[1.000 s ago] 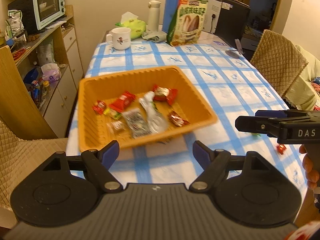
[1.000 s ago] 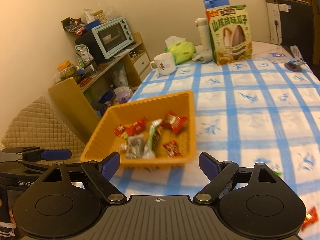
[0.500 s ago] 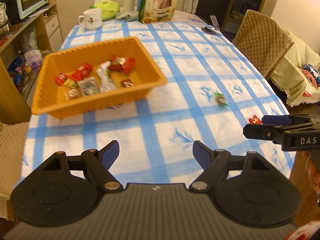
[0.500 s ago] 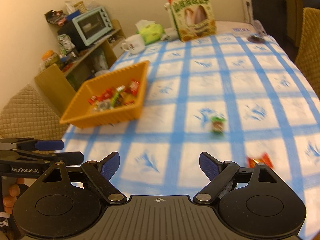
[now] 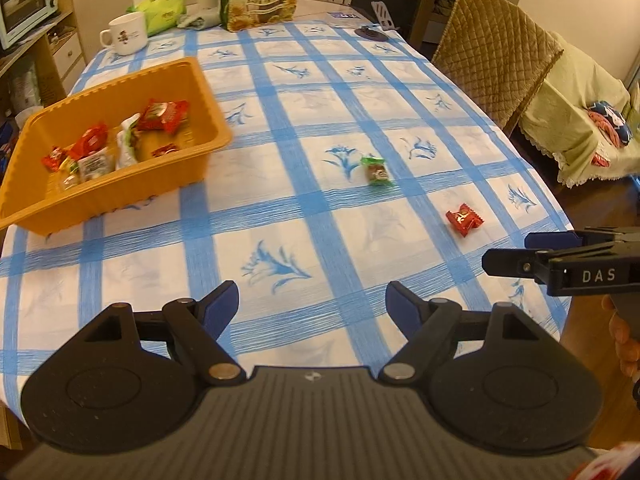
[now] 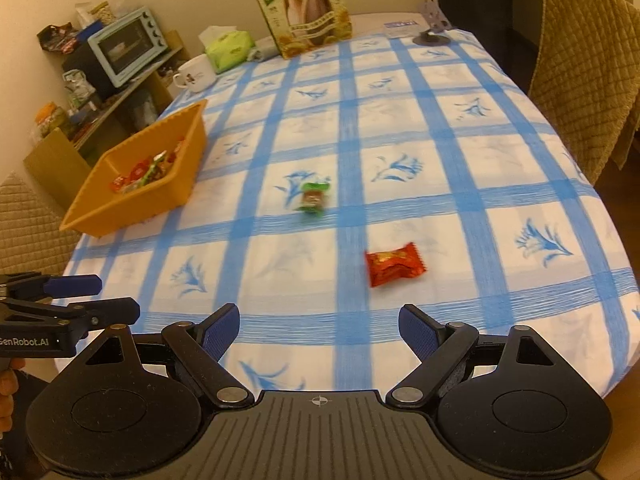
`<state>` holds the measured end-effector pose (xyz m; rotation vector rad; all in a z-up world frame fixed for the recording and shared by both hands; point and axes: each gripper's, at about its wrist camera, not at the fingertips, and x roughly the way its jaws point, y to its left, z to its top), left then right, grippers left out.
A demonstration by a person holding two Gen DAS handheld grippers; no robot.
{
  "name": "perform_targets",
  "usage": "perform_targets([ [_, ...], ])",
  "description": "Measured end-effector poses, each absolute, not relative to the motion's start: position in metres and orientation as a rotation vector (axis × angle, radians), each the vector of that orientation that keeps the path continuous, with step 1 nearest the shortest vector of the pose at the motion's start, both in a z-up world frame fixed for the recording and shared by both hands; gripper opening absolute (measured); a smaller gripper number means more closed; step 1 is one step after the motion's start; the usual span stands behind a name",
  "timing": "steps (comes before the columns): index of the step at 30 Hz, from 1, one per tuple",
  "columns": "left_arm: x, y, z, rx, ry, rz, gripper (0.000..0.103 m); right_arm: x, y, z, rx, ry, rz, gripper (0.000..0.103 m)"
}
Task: Organize snacks
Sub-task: 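Move both tools back toward the two candies left on the tablecloth, then grasp the small red-wrapped candy with the right gripper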
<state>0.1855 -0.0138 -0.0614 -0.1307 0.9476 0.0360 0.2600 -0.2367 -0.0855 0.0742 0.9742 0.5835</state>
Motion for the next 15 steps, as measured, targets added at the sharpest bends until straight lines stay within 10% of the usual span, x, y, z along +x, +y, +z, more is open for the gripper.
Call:
perform_targets([
  [15, 0.234, -0.039, -0.072, -0.068, 0.958, 0.01, 0.079, 0.293, -0.243, -0.106, 0.097, 0.987, 0.566, 0.084],
])
